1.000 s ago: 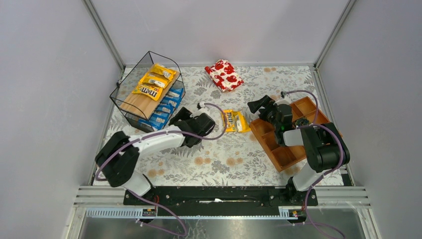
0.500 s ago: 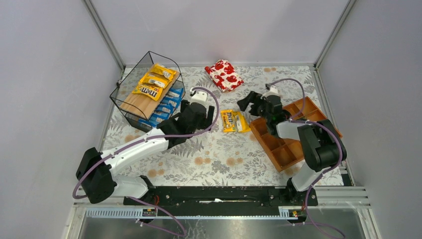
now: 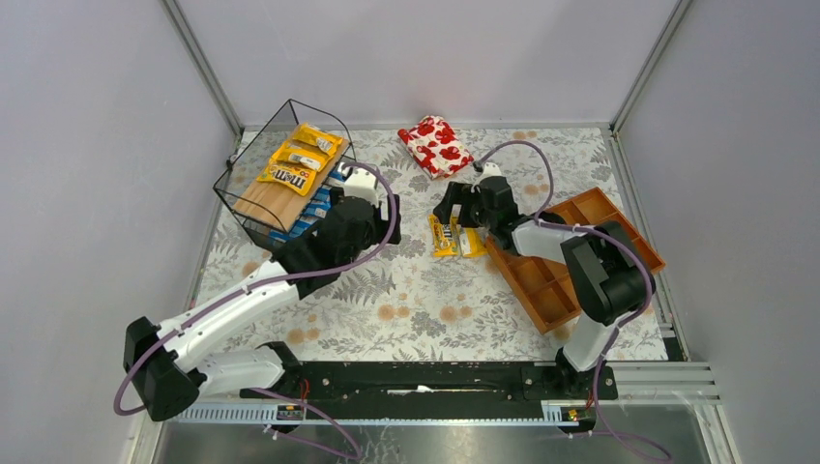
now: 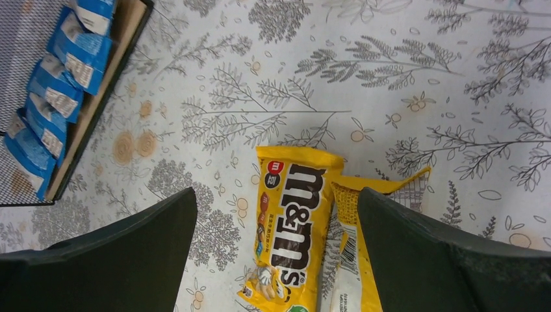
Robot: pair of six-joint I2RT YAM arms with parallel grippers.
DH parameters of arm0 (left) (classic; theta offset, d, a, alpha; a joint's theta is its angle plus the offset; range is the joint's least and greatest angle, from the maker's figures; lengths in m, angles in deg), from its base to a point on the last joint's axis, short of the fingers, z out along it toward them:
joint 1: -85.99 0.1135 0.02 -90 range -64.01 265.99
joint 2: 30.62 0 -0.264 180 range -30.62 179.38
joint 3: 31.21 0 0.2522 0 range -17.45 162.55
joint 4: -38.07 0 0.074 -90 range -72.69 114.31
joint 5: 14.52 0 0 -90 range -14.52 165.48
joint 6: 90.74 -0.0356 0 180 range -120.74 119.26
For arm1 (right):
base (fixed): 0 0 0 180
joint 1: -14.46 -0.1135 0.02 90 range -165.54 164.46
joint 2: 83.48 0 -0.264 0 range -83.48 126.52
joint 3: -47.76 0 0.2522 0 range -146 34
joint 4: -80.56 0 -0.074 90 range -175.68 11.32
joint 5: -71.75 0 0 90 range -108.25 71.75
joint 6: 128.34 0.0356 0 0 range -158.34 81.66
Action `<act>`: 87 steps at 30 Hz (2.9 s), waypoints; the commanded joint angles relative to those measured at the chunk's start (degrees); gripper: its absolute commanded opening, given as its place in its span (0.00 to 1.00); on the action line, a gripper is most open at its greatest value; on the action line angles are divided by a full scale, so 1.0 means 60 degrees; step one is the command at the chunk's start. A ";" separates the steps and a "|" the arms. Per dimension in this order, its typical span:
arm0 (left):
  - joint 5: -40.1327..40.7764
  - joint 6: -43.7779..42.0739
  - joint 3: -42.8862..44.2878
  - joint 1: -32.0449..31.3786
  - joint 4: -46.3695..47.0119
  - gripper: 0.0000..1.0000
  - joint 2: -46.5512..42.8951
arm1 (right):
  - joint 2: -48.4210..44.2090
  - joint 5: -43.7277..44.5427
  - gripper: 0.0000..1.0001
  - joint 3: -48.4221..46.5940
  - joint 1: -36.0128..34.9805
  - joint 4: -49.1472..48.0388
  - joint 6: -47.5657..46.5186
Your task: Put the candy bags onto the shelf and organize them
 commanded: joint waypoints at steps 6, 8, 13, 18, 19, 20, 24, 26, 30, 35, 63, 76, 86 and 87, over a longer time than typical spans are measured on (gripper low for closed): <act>0.0363 -0.0136 0.0198 0.0033 -0.0181 0.88 -0.0581 | 0.1126 0.0485 1.00 -0.1815 -0.0488 0.2089 0.0139; 0.0400 -0.0193 0.0127 0.0033 -0.0183 0.88 -0.0660 | 0.1263 0.0549 1.00 -0.2015 -0.0612 0.2284 0.0088; 0.0535 -0.0301 -0.0101 0.0033 -0.0212 0.88 -0.0747 | 0.1550 0.0590 0.99 -0.2331 -0.0816 0.2569 0.0018; 0.0588 -0.0392 -0.0138 0.0033 -0.0284 0.89 -0.0646 | 0.1955 0.0484 0.98 -0.2783 -0.1126 0.2820 -0.0099; 0.0605 -0.0386 -0.0123 0.0044 -0.0314 0.89 -0.0610 | 0.2019 0.0401 0.98 -0.2859 -0.1184 0.2822 -0.0128; 0.0603 -0.0387 -0.0111 0.0042 -0.0358 0.89 -0.0571 | 0.2087 0.0248 0.98 -0.2909 -0.1242 0.2808 -0.0144; 0.0721 -0.0261 -0.0021 0.0046 -0.0559 0.89 -0.0405 | 0.2253 -0.0963 0.97 -0.2875 -0.1303 0.2211 -0.0045; 0.0747 -0.0201 -0.0007 0.0059 -0.0621 0.89 -0.0364 | 0.2283 -0.1769 0.97 -0.2830 -0.1303 0.1850 -0.0062; 0.0715 0.0082 -0.0019 0.0126 -0.0700 0.90 -0.0282 | 0.2497 -0.3376 0.96 -0.2905 -0.1304 0.1248 -0.0078; 0.0192 0.0957 -0.0105 0.0464 -0.0752 0.90 -0.0130 | 0.2415 -0.5069 0.96 -0.2528 -0.1307 -0.0332 0.0330; -0.8025 0.4083 -0.0775 0.3583 0.3448 0.77 0.4749 | 0.0064 -0.1124 0.73 -0.0481 -0.0941 -0.0110 -0.0048; -0.8794 0.4217 -0.0874 0.3974 0.4341 0.72 0.5686 | -0.1229 0.0083 0.59 0.1488 -0.0954 -0.0520 0.1349; -0.9491 0.4355 -0.0715 0.4017 0.5035 0.67 0.6763 | -0.0639 0.0143 0.55 0.1257 -0.0940 -0.0219 0.1951; -0.9510 0.4386 -0.0708 0.4017 0.5099 0.66 0.6835 | -0.0541 0.0087 0.54 0.1282 -0.0943 -0.0332 0.2088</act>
